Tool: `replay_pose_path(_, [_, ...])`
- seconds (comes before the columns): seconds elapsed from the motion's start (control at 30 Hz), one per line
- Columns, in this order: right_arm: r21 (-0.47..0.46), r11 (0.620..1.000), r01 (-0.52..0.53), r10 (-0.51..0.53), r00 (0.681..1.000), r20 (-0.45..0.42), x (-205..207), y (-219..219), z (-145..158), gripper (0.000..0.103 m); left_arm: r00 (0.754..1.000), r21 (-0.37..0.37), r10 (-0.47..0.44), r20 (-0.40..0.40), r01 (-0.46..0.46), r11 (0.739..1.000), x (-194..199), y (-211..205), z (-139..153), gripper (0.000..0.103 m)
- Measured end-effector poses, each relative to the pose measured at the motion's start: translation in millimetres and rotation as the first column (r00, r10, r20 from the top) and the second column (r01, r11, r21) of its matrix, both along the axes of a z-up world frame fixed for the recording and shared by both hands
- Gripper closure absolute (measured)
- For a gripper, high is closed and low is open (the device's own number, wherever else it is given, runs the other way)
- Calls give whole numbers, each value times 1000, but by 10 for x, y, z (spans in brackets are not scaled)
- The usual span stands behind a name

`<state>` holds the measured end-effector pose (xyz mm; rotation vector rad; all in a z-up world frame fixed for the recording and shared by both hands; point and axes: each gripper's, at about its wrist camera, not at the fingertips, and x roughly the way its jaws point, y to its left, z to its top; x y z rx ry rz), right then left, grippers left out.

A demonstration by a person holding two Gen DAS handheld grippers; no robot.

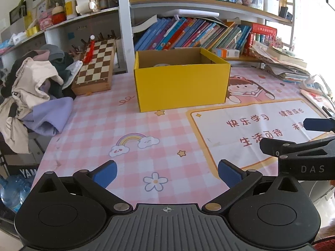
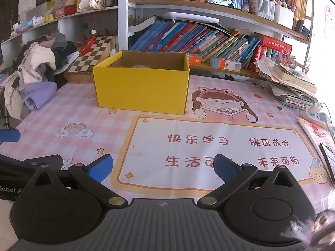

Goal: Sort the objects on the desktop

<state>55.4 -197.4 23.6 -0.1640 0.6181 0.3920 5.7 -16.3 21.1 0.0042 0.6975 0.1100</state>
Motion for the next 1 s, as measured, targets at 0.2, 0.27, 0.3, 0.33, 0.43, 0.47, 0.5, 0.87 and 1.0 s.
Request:
replay_pose_path(0.2, [-8,1000,5,-6,1000,-14,5,-8,-19,0,1000,-3,-8,-17,8,1000,10,-14,-28,0])
replay_pose_path(0.27, [-10,1000,9,-9,1000,-19,8,-15,-26,0,1000,-3,-11,-24,11,1000,16,-17,-35,0])
replay_pose_path(0.3, [-10,1000,11,-12,1000,-21,11,-17,-29,0,1000,-1,-12,-27,12,1000,20,-20,-40,0])
replay_pose_path(0.33, [-10,1000,13,-13,1000,-26,14,-19,-33,0,999,0,-13,-30,13,1000,23,-22,-45,0])
replay_pose_path(0.43, [-18,1000,16,-17,999,-45,27,-22,-57,0,999,5,-16,-38,16,1000,34,-30,-55,0])
replay_pose_path(0.47, [-22,1000,16,-18,998,-53,32,-22,-66,0,999,5,-15,-40,16,1000,38,-31,-58,0])
replay_pose_path(0.5, [-28,999,17,-19,998,-60,36,-21,-76,0,999,5,-15,-41,16,1000,42,-31,-60,0])
replay_pose_path(0.87, [-41,999,27,-31,996,-80,54,-39,-109,0,998,-2,-23,-57,23,1000,83,-56,-87,0])
replay_pose_path(1.0, [-43,999,30,-34,996,-80,33,-2,-106,0,998,-4,-18,-55,18,1000,92,-51,-85,0])
